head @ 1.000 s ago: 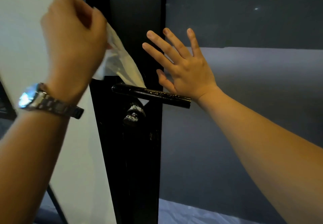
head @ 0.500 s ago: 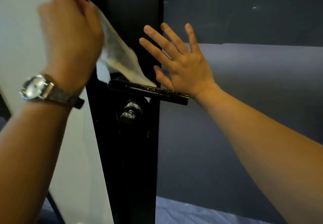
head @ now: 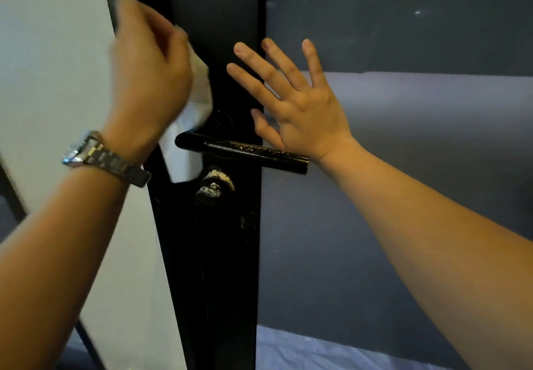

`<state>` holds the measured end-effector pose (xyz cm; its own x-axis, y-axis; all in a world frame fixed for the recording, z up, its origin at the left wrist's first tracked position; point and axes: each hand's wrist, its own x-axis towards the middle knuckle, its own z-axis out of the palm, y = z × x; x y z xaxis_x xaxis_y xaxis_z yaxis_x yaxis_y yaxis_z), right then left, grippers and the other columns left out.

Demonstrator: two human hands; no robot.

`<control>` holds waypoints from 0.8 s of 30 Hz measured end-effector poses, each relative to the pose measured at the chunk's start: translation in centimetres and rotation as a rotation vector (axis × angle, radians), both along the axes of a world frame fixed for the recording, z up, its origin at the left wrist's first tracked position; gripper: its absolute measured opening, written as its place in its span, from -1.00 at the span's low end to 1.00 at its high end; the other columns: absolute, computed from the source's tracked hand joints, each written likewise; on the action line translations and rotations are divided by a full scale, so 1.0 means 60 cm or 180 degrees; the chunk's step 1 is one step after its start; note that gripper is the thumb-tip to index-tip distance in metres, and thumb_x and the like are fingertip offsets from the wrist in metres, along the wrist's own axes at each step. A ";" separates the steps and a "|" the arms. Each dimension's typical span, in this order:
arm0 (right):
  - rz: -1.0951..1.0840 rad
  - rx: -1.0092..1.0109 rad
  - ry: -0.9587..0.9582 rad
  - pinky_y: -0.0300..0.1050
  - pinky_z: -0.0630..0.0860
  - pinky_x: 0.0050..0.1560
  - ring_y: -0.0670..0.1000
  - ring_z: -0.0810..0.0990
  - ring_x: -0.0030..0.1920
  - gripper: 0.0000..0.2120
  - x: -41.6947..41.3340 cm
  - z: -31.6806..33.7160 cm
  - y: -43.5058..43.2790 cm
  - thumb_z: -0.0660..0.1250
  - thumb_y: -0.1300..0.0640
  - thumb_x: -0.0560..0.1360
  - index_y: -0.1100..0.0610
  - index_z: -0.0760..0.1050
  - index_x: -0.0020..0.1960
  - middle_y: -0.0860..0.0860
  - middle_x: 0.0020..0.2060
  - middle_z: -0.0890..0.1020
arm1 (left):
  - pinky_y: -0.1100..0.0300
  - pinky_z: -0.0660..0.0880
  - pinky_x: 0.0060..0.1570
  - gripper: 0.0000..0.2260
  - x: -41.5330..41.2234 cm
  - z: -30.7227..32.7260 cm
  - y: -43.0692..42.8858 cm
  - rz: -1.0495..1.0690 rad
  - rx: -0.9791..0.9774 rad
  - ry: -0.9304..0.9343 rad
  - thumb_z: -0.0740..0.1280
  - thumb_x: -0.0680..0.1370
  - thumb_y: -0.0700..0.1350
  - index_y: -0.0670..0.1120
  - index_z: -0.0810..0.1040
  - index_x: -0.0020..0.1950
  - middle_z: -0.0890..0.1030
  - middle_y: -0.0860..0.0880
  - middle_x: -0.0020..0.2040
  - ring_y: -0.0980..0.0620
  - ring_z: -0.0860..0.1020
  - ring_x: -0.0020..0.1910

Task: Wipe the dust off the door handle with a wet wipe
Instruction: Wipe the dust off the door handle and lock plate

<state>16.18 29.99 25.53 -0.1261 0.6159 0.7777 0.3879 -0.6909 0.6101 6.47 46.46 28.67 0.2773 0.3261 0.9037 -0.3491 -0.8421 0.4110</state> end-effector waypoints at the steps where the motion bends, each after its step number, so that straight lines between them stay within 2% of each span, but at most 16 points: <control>1: 0.0004 -0.0003 0.0008 0.30 0.19 0.37 0.13 0.33 0.42 -0.51 0.000 0.000 0.000 0.14 -0.01 0.55 0.06 0.30 0.46 0.04 0.43 0.36 | 0.52 0.32 -0.25 -0.94 0.005 -0.008 0.008 -0.0300 0.0101 0.0251 0.24 0.52 -0.06 0.01 0.36 -0.10 0.42 0.15 -0.26 0.32 0.44 -0.30; 4: -0.0009 -0.0013 0.0022 0.29 0.17 0.38 0.13 0.32 0.43 -0.50 0.000 -0.001 0.000 0.14 -0.02 0.54 0.05 0.30 0.46 0.04 0.43 0.35 | 0.40 0.44 -0.12 -0.83 -0.005 -0.033 0.008 -0.0925 0.0402 0.1050 0.35 0.46 -0.02 -0.06 0.50 -0.03 0.55 0.10 -0.15 0.22 0.53 -0.14; 7: -0.0013 -0.0025 -0.0001 0.29 0.18 0.38 0.13 0.33 0.42 -0.51 -0.001 0.000 0.001 0.14 -0.02 0.55 0.06 0.30 0.46 0.05 0.43 0.36 | 0.47 0.36 -0.15 -0.85 -0.004 -0.024 0.017 -0.0726 0.0683 0.1380 0.41 0.39 -0.02 -0.01 0.55 -0.10 0.56 0.13 -0.16 0.30 0.51 -0.14; 11: -0.0027 -0.0005 0.0040 0.29 0.17 0.38 0.13 0.32 0.43 -0.51 -0.001 -0.001 0.000 0.11 -0.02 0.56 0.06 0.29 0.46 0.05 0.43 0.35 | 0.45 0.36 -0.19 -0.74 -0.001 -0.029 0.006 -0.0140 0.0170 0.0843 0.45 0.36 0.00 -0.11 0.51 -0.07 0.54 -0.03 -0.12 0.11 0.49 -0.14; 14: -0.0024 -0.0012 0.0010 0.29 0.18 0.37 0.13 0.33 0.43 -0.52 0.000 -0.001 0.000 0.11 -0.02 0.56 0.06 0.30 0.46 0.05 0.43 0.36 | 0.44 0.35 -0.23 -0.76 0.003 -0.036 -0.001 0.0021 0.0002 0.0905 0.42 0.39 0.01 -0.12 0.50 -0.14 0.53 -0.04 -0.16 0.07 0.49 -0.14; 20: -0.0009 -0.0037 0.0041 0.31 0.17 0.37 0.14 0.32 0.43 -0.51 0.001 0.000 0.000 0.13 -0.02 0.55 0.06 0.30 0.46 0.06 0.43 0.35 | 0.50 0.27 -0.23 -0.74 -0.012 -0.035 -0.015 -0.0060 0.0976 0.1009 0.34 0.46 0.03 -0.12 0.63 0.00 0.59 0.00 -0.13 0.14 0.49 -0.18; 24: -0.0001 -0.0017 0.0034 0.30 0.18 0.37 0.14 0.33 0.43 -0.51 -0.001 0.000 0.001 0.13 -0.01 0.55 0.06 0.30 0.46 0.05 0.43 0.35 | 0.54 0.28 -0.27 -0.74 -0.016 -0.033 0.003 -0.0076 0.0868 0.0970 0.28 0.51 0.01 -0.12 0.62 0.04 0.56 0.02 -0.15 0.16 0.46 -0.22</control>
<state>16.14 30.05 25.51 -0.1176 0.6201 0.7757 0.3943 -0.6877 0.6096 5.53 46.64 26.70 0.5503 0.0763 0.8315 -0.2665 -0.9277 0.2615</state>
